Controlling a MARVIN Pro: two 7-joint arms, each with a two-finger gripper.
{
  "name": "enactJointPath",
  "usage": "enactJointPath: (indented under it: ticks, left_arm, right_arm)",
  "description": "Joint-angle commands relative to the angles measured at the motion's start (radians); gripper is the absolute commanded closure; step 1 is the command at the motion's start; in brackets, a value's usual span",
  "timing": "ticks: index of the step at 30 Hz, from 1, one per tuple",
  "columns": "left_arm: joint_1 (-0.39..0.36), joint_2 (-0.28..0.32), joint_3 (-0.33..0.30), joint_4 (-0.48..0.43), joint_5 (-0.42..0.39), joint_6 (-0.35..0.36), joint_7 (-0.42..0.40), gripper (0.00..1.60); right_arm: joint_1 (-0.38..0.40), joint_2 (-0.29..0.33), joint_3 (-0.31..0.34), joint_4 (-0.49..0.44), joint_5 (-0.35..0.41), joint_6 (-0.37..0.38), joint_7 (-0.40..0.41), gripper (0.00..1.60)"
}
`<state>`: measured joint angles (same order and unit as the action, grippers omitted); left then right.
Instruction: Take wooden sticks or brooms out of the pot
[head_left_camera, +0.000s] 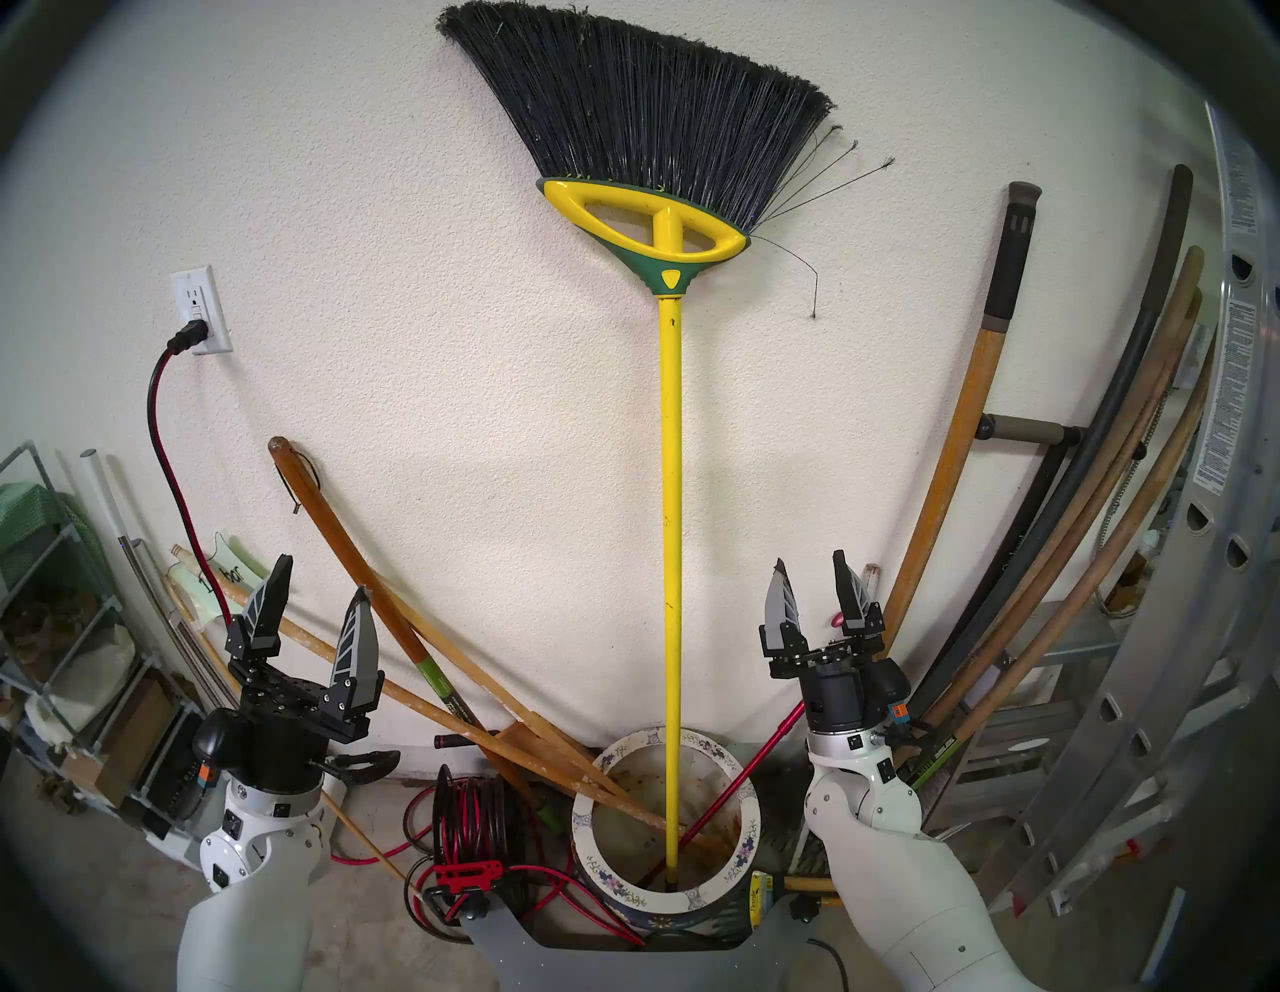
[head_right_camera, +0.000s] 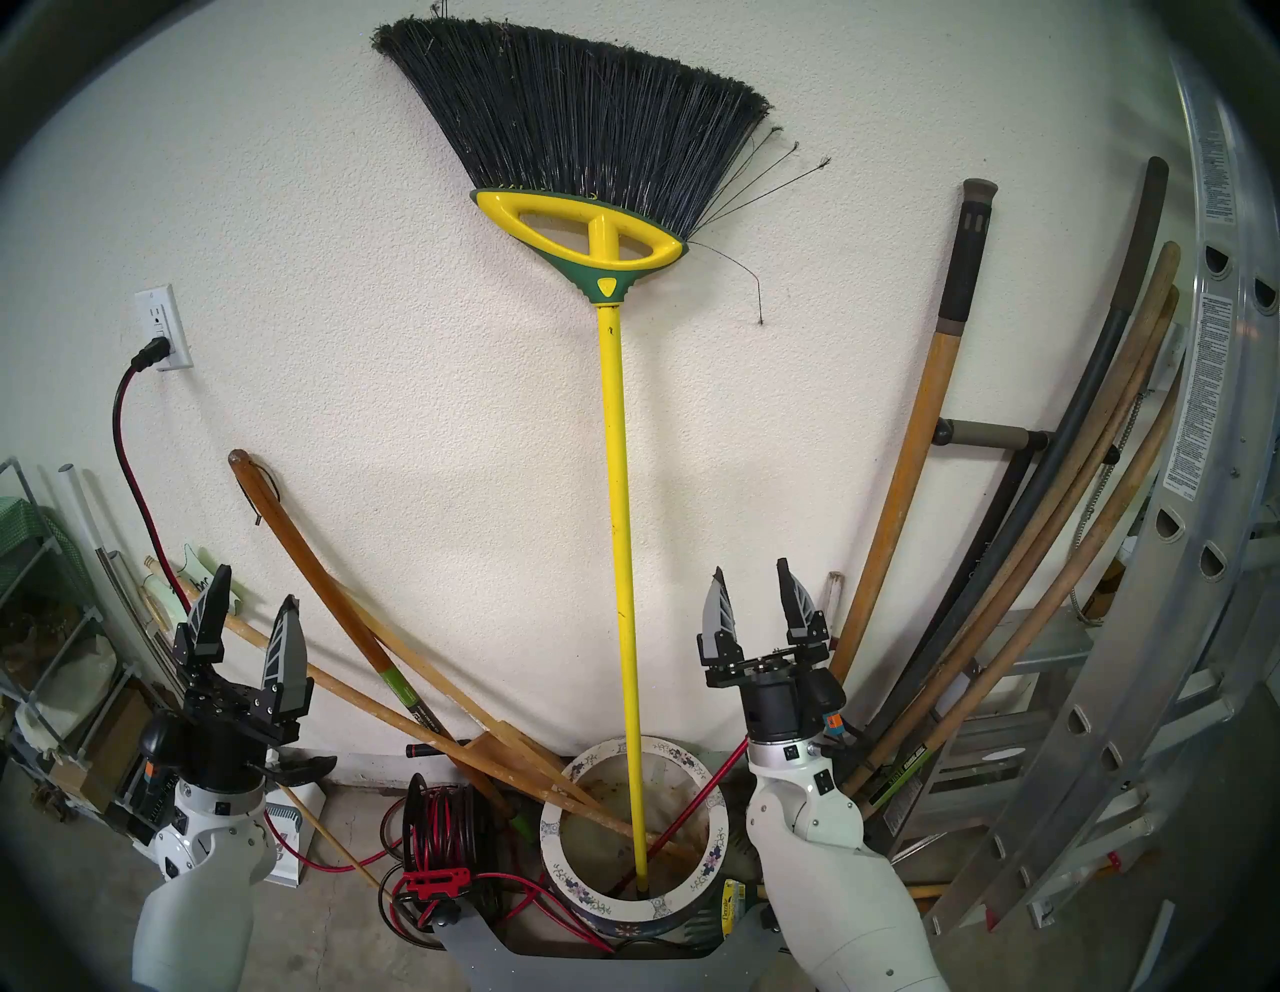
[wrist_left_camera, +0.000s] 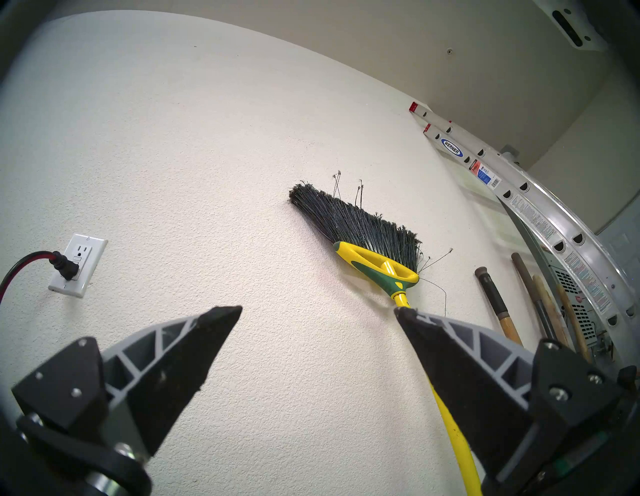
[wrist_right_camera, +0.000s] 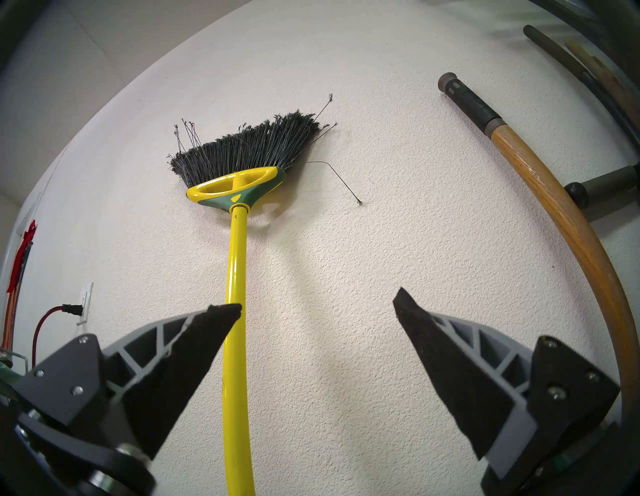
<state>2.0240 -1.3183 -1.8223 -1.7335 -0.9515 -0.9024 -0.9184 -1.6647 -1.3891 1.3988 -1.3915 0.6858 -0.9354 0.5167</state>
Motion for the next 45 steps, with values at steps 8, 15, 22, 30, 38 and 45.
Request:
enactJointPath:
  ticks: [8, 15, 22, 30, 38, 45]
  left_arm:
    - [-0.007, 0.013, 0.008, 0.015, 0.012, 0.014, -0.004, 0.00]
    - [-0.118, 0.051, 0.104, 0.160, 0.122, 0.137, 0.028, 0.00]
    - [-0.217, 0.081, 0.200, 0.305, 0.177, 0.184, 0.034, 0.00]
    - [-0.312, 0.073, 0.277, 0.417, 0.214, 0.277, 0.061, 0.00]
    - [-0.402, 0.023, 0.350, 0.537, 0.266, 0.355, 0.104, 0.00]
    - [-0.502, -0.019, 0.408, 0.648, 0.304, 0.418, 0.126, 0.00]
  right_arm:
    - [0.000, -0.002, -0.001, 0.000, 0.000, 0.001, -0.001, 0.00]
    - [0.000, -0.001, -0.001, 0.000, 0.001, 0.000, -0.001, 0.00]
    - [0.000, -0.001, -0.002, 0.000, 0.001, 0.000, -0.001, 0.00]
    - [0.000, -0.001, -0.002, 0.000, 0.001, 0.000, 0.000, 0.00]
    - [0.000, 0.000, -0.002, 0.000, 0.000, -0.001, 0.000, 0.00]
    - [0.000, 0.000, -0.002, 0.000, 0.000, -0.001, 0.000, 0.00]
